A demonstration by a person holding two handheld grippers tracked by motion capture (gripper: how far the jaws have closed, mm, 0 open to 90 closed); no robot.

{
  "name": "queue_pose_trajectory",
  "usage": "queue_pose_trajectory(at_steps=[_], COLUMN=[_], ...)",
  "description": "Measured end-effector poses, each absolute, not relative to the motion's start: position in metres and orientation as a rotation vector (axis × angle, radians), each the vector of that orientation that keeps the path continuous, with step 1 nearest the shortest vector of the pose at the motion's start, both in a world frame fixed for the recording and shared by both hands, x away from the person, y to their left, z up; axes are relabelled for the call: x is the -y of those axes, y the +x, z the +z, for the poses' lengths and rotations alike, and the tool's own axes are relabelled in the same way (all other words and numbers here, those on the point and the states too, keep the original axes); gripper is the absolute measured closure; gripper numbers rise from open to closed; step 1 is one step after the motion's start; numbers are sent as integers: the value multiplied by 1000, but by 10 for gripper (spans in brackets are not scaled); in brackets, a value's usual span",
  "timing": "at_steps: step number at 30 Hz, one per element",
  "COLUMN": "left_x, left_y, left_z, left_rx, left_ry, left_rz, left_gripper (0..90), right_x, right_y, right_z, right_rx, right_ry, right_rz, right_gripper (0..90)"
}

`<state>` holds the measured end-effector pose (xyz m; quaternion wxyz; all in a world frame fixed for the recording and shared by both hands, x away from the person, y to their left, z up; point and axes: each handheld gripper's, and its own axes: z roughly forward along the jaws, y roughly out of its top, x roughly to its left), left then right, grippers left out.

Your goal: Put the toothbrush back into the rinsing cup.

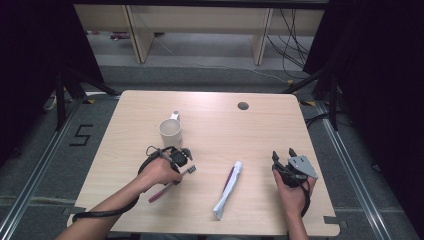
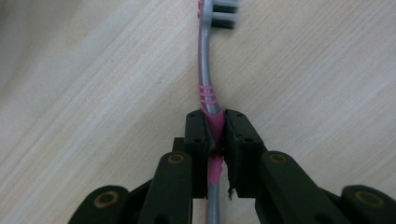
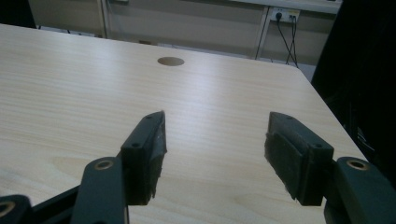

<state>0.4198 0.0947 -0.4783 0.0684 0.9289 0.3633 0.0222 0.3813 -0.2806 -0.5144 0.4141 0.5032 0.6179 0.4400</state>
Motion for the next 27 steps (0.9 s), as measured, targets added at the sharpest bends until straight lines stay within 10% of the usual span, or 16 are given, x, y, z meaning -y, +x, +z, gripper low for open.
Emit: queue_pose_trajectory(at_steps=[27], left_x=[-128], left_y=[414], left_z=[-444], left_rx=[-784], left_ry=[2408], left_rz=[232], left_gripper=[801], right_x=[281], right_y=[381], right_z=[-514], right_rx=[-1553], right_ry=[1263], right_rz=[1106], right_gripper=[393])
